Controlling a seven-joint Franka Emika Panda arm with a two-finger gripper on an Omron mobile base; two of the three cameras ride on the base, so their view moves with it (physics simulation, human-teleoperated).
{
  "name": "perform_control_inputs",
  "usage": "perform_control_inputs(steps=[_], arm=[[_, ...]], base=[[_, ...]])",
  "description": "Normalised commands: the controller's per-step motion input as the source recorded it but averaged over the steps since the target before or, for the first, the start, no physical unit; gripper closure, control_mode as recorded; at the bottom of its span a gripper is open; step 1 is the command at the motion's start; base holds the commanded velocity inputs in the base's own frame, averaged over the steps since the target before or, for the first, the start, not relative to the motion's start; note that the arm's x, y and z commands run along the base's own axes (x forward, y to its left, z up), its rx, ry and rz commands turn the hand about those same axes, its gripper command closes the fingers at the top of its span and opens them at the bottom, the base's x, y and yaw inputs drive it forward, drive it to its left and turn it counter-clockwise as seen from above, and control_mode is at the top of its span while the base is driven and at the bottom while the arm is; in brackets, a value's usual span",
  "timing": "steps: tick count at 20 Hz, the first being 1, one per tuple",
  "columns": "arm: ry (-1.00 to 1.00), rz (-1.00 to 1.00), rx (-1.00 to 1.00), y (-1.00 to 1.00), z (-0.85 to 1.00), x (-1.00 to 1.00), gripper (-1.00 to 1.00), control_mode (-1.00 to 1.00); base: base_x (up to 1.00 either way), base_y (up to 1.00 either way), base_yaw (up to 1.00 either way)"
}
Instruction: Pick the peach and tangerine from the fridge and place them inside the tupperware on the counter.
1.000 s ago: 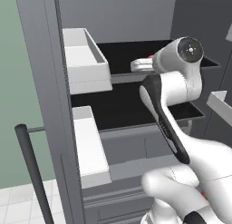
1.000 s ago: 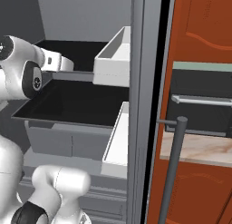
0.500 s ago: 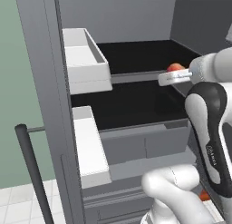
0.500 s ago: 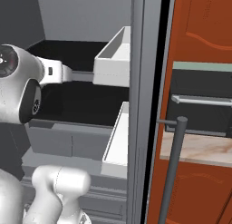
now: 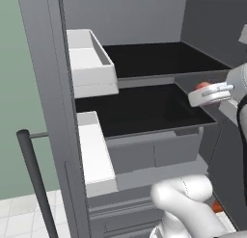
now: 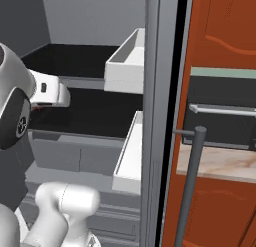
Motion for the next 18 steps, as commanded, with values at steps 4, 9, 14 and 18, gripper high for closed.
perform_control_inputs(steps=[4,9,14,18], arm=[[0.00,0.00,0.00,0.00,0.00,0.00,1.00,1.00],[0.00,0.00,0.00,0.00,0.00,0.00,1.00,1.00],[0.00,0.00,0.00,0.00,0.00,0.00,1.00,1.00],[0.00,0.00,0.00,0.00,0.00,0.00,1.00,1.00]], base=[[-0.99,0.00,0.00],[-1.00,-0.32,-0.13],[-0.77,-0.96,-0.20],[-0.30,-1.00,-0.20]])
